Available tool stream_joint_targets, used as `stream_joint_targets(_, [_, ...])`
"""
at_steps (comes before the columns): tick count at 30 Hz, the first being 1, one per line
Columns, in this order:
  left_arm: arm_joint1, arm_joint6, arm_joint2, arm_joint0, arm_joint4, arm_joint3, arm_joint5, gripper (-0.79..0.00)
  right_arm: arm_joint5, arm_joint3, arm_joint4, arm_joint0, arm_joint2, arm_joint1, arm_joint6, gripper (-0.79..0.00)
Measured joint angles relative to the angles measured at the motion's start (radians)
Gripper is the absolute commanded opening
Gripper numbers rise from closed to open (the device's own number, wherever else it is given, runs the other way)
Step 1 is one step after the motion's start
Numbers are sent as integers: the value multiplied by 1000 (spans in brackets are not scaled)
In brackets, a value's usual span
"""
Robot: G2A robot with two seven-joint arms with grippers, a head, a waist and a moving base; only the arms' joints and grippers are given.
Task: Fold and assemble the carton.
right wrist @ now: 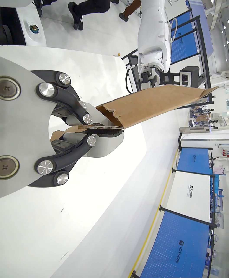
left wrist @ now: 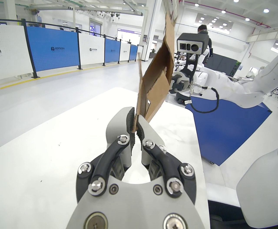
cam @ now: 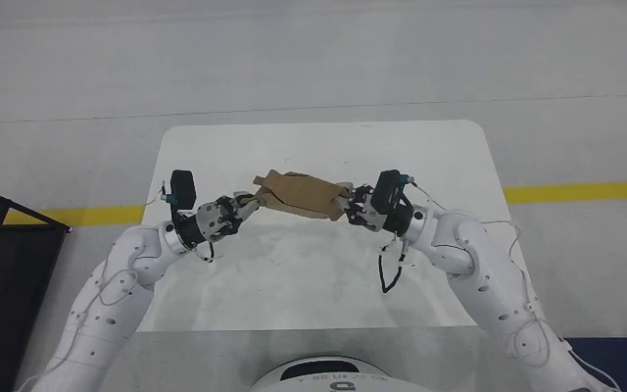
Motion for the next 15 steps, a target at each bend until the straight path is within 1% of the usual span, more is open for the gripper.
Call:
stream_joint_targets(1, [1,-8,5,-2,-14,3,0,-785,13,-7,-9,-4,-1,0,-1,-785])
stream_joint_targets(2, [3,-15,7,-5,-26,7,0,-785,18,-12,-14,-7,-1,-1,-3,-730])
stream_joint_targets(3, [3,-22,7,-8,-38,12,0,-785,20,-16,-17,-10,-3,-1,-8,-416])
stream_joint_targets(4, [4,-29,7,-12,-56,19,0,-785,17,-17,-19,-12,-4,-1,-16,0])
stream_joint_targets(8, [8,-45,9,-21,-136,35,0,-785,26,-5,-16,-15,9,-1,-35,0])
stream_joint_targets(11, [15,-61,10,-27,-207,33,0,-785,87,9,10,-34,44,0,-40,0])
stream_joint_targets(12, [19,-70,10,-30,-230,30,0,-785,90,15,42,-41,59,1,-43,0])
stream_joint_targets(15, [28,-86,6,-35,-261,25,0,-785,38,33,111,-51,101,7,-51,0])
